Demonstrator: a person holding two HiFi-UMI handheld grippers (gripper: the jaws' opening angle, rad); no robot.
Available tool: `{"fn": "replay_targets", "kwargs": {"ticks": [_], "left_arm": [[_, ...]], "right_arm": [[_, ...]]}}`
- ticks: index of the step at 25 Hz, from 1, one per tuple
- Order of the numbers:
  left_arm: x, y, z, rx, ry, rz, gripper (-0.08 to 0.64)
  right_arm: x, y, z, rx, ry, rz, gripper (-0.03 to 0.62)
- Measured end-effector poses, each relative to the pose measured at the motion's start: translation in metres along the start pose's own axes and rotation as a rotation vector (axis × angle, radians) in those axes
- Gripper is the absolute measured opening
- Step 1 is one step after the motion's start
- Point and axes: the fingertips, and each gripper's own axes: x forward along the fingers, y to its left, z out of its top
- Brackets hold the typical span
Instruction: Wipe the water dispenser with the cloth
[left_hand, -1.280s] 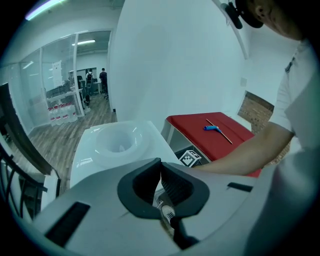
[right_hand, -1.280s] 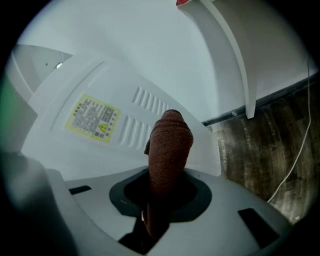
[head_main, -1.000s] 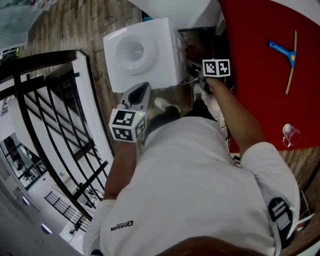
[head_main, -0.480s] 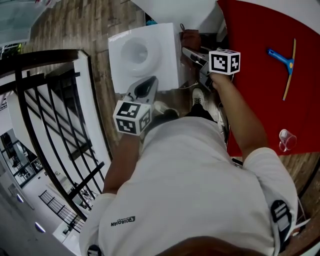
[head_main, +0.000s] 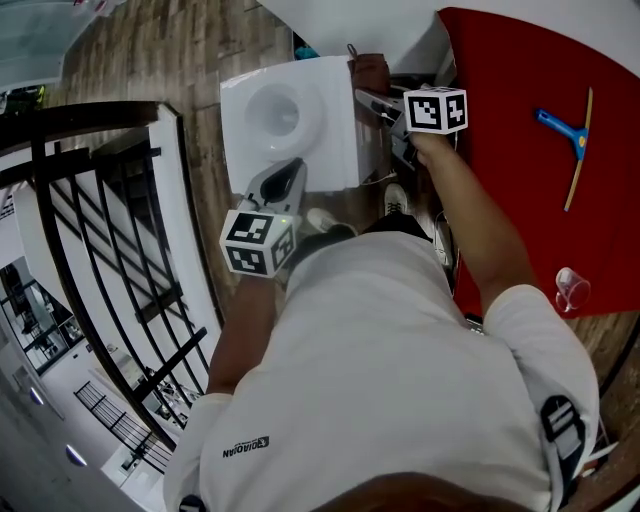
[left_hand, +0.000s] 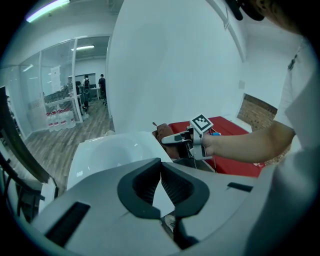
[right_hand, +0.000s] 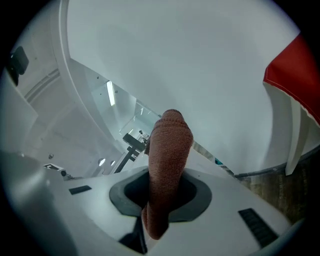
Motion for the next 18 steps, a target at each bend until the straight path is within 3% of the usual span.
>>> {"fn": "replay_targets", "kwargs": {"ticks": [10,18], "left_arm": [[-0.007,0.022,-0.003,-0.016,0.011,0.058,0.002],[-0.02,0.035,-0.014,-0.039,0.041,0.099,0.002]], "right_arm": [[0.024,-0.06,-0.027,0.08,0.055,-0.043,0.071],[0.043,-0.129,-0.069,0.118,0.146,-0.163,0.071]]}}
